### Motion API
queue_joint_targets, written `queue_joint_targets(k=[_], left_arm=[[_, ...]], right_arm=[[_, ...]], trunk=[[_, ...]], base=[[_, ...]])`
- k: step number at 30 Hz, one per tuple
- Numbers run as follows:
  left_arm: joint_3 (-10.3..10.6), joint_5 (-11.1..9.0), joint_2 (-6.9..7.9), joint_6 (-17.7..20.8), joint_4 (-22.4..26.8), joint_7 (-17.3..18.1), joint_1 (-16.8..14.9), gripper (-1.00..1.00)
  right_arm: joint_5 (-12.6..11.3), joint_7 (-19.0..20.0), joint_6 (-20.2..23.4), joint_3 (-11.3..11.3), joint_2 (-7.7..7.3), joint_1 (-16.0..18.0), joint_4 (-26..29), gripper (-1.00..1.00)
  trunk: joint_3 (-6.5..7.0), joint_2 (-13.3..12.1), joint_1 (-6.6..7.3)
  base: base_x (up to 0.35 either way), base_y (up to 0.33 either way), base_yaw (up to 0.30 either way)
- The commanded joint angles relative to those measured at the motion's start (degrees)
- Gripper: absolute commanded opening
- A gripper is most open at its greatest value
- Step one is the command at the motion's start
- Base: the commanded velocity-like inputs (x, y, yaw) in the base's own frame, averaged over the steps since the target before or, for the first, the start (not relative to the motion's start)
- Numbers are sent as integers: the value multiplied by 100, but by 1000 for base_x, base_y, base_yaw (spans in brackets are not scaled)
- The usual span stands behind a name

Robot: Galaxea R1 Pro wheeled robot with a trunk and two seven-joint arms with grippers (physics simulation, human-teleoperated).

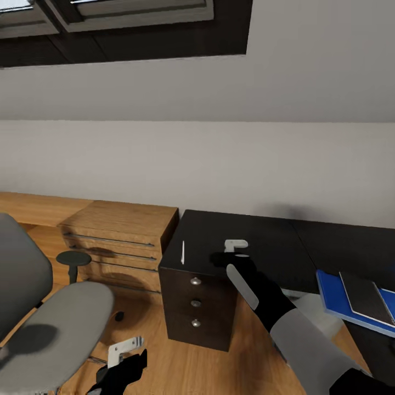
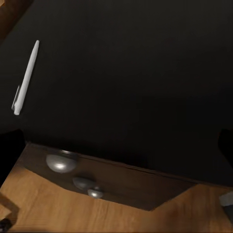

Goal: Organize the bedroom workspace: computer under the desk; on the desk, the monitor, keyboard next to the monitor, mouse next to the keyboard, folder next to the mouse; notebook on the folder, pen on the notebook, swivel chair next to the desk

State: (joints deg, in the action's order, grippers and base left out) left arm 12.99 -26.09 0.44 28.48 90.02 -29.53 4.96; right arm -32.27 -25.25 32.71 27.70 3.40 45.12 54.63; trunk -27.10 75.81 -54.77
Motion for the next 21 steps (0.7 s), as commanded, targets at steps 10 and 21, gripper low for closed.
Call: queue_joint_targets(k=[10,21], left_arm=[[-50,-122,-217,806,-34,-200,-410,100],[-129,-124,-241,885,-129,-192,-459,100]], right_arm=[[-14,-51,-39,39,9,-3,-163,100],[287,-51,-540,174,266,-4,-696,100]], trunk=[[-58,4,0],[-117,4,0]], base=[[0,0,241],[0,0,240]])
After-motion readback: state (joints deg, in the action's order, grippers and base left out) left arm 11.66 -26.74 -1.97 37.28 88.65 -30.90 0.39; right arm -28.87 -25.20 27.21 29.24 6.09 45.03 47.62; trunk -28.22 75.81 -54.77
